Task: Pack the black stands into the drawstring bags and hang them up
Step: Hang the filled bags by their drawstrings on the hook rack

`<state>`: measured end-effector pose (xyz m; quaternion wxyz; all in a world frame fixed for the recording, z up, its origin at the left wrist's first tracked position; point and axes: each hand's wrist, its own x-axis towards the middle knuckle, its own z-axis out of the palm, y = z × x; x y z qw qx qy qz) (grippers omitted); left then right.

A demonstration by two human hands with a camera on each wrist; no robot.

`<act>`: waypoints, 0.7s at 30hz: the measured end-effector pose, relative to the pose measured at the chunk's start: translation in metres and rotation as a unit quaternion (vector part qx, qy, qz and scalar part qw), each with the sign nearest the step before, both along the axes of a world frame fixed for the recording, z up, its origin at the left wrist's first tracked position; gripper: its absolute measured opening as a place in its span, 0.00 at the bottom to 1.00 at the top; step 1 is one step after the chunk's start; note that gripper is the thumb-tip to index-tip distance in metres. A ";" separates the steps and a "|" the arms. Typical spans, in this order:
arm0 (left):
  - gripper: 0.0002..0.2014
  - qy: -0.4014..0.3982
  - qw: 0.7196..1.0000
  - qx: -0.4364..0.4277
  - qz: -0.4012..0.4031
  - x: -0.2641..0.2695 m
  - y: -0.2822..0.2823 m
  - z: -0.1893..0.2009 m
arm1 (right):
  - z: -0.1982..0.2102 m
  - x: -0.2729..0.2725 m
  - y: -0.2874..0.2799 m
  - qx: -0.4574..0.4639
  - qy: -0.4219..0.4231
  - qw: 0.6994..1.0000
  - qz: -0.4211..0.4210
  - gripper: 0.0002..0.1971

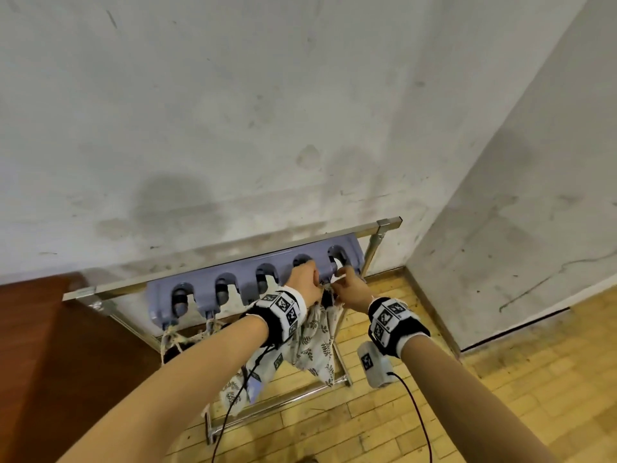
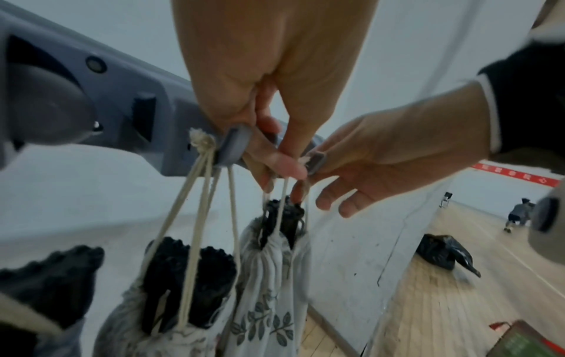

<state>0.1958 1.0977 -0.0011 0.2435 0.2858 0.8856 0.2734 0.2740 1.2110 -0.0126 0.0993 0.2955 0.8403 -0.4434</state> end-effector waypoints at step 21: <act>0.13 0.154 0.965 0.085 0.197 -0.114 -0.324 0.114 | 0.149 -0.134 -0.253 0.199 0.048 0.947 0.248 0.30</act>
